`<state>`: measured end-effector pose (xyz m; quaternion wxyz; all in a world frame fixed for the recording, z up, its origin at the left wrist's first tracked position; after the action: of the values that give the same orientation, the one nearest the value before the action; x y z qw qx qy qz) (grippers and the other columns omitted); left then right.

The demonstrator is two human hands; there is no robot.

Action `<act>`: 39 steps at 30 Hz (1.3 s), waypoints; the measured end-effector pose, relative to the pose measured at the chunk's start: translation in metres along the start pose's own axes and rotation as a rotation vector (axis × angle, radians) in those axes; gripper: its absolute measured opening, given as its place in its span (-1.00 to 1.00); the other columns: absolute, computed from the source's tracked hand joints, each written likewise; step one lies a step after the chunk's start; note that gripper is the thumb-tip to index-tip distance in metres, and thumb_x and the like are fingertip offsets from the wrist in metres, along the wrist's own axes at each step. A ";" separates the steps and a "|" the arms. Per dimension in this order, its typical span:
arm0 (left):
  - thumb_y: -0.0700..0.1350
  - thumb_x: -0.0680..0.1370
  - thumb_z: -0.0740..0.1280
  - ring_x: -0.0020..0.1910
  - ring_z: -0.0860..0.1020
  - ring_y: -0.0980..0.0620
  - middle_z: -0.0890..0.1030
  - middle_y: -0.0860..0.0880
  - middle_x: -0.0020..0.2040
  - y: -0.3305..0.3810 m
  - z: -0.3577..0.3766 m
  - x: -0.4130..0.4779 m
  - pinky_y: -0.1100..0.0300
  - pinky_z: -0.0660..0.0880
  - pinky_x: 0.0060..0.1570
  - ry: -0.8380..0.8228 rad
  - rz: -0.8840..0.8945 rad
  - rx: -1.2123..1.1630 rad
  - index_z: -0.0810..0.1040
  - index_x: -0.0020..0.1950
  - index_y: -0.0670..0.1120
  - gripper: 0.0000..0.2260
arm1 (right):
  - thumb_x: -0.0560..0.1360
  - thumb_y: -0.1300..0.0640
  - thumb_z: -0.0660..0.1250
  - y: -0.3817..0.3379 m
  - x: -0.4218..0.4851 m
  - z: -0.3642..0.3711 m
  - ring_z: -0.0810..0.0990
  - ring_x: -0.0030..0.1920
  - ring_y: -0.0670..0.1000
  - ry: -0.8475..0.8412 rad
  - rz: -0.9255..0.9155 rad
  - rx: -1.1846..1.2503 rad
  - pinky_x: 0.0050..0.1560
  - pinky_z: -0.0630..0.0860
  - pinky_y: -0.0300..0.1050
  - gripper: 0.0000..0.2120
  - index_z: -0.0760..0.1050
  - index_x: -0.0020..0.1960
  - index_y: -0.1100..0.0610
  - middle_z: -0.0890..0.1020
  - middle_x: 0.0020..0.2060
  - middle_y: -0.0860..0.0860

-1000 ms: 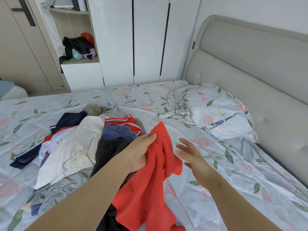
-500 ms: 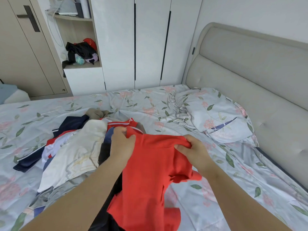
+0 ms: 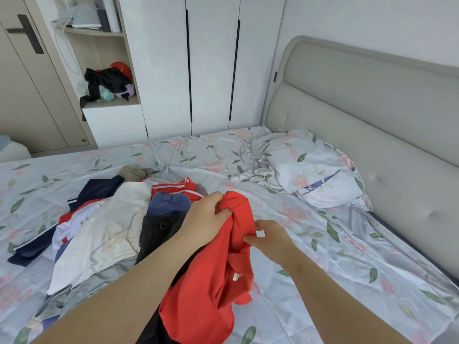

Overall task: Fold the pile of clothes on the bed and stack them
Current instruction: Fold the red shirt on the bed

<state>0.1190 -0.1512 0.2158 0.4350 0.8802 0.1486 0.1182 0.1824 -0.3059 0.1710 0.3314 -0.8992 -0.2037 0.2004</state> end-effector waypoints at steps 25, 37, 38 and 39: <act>-0.11 0.59 0.26 -0.26 0.45 0.05 0.51 -0.04 -0.27 0.043 0.007 -0.007 0.13 0.40 -0.14 -0.133 0.167 0.012 0.39 -0.23 0.11 -0.79 | 0.40 -0.08 0.38 -0.011 -0.022 -0.047 0.36 0.05 0.02 0.164 -0.069 -0.368 -0.01 0.15 -0.06 -0.81 0.38 -0.23 -0.09 0.43 -0.17 -0.09; -0.11 0.64 0.15 -0.09 0.54 -0.07 0.57 -0.12 -0.07 0.033 -0.022 -0.014 0.02 0.45 -0.06 -0.079 0.031 0.209 0.42 0.08 -0.06 -0.90 | 0.38 0.19 0.49 -0.040 -0.026 -0.080 0.40 -0.36 -0.12 0.400 -0.241 0.206 -0.35 0.33 -0.35 -0.70 0.35 -0.13 0.02 0.43 -0.36 -0.08; -0.15 0.63 0.17 -0.09 0.54 -0.04 0.57 -0.10 -0.03 0.032 -0.021 -0.014 0.05 0.46 -0.05 -0.104 0.010 0.094 0.44 0.07 -0.02 -0.92 | 0.37 0.19 0.49 -0.043 -0.026 -0.081 0.39 -0.37 -0.12 0.405 -0.269 0.220 -0.33 0.34 -0.34 -0.69 0.35 -0.13 -0.01 0.42 -0.37 -0.08; -0.21 0.62 0.20 -0.09 0.54 0.01 0.57 -0.08 0.00 0.033 -0.019 -0.014 0.10 0.47 -0.04 -0.140 -0.007 -0.055 0.45 0.04 0.02 -0.87 | 0.37 0.19 0.50 -0.046 -0.028 -0.082 0.37 -0.38 -0.12 0.414 -0.296 0.232 -0.33 0.34 -0.33 -0.66 0.34 -0.16 -0.05 0.40 -0.38 -0.10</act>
<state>0.1043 -0.1613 0.2526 0.4688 0.8735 0.1175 0.0587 0.1892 -0.3297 0.2658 0.4923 -0.8375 -0.2368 -0.0161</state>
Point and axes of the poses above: each hand's wrist, its own x-axis towards the middle knuckle, its own z-axis out of the palm, y = z × x, the point moved 4 cm from there along x, towards the middle knuckle
